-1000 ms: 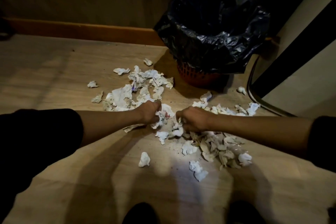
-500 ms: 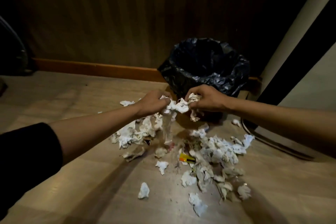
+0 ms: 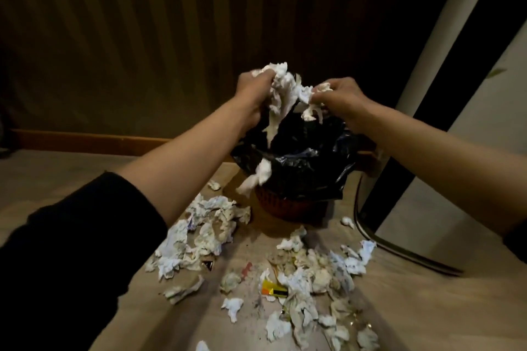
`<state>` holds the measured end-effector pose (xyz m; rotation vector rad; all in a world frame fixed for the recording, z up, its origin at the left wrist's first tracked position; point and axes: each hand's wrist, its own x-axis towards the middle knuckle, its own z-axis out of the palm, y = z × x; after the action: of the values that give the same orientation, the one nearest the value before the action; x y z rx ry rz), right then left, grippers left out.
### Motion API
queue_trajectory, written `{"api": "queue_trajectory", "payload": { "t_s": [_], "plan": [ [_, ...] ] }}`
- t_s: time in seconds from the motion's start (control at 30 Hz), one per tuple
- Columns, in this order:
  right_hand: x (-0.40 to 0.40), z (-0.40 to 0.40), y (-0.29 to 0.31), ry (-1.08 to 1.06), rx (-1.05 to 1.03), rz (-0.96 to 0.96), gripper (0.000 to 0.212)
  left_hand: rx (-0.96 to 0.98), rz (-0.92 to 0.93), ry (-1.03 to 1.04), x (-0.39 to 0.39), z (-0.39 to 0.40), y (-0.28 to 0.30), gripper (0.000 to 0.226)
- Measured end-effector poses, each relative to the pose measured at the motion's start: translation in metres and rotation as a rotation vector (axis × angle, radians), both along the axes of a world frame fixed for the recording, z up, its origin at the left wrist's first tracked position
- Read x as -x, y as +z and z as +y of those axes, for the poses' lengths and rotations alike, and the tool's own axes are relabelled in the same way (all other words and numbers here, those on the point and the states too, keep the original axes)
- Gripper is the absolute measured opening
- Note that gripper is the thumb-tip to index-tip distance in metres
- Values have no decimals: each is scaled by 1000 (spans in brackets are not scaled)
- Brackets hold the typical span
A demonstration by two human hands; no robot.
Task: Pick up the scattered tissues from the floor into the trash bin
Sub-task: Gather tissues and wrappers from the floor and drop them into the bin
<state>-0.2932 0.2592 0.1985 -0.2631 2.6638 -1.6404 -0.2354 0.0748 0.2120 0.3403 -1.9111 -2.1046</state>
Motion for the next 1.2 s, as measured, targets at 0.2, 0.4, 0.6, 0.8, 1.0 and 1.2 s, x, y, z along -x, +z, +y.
{"api": "queue_trajectory", "payload": {
  "t_s": [0.2, 0.4, 0.6, 0.8, 1.0, 1.2],
  "plan": [
    [30, -4, -8, -65, 36, -59, 34, 140, -85, -136, 26, 14, -6, 16],
    [26, 8, -46, -53, -71, -170, 16, 402, -269, -278, 20, 6, -62, 37],
    [-28, 27, -51, 75, -477, 110, 17, 902, 62, -243, -22, -7, -89, 26],
    [-116, 69, -77, 321, -668, 324, 15, 1134, 465, -533, -93, 16, -132, 13],
    [-137, 99, -152, 360, -803, 97, 15, 1420, 363, -818, -104, 40, -205, 18],
    [-134, 105, -229, 560, -992, -141, 36, 1487, 133, -994, -95, 64, -265, 16]
  ]
}}
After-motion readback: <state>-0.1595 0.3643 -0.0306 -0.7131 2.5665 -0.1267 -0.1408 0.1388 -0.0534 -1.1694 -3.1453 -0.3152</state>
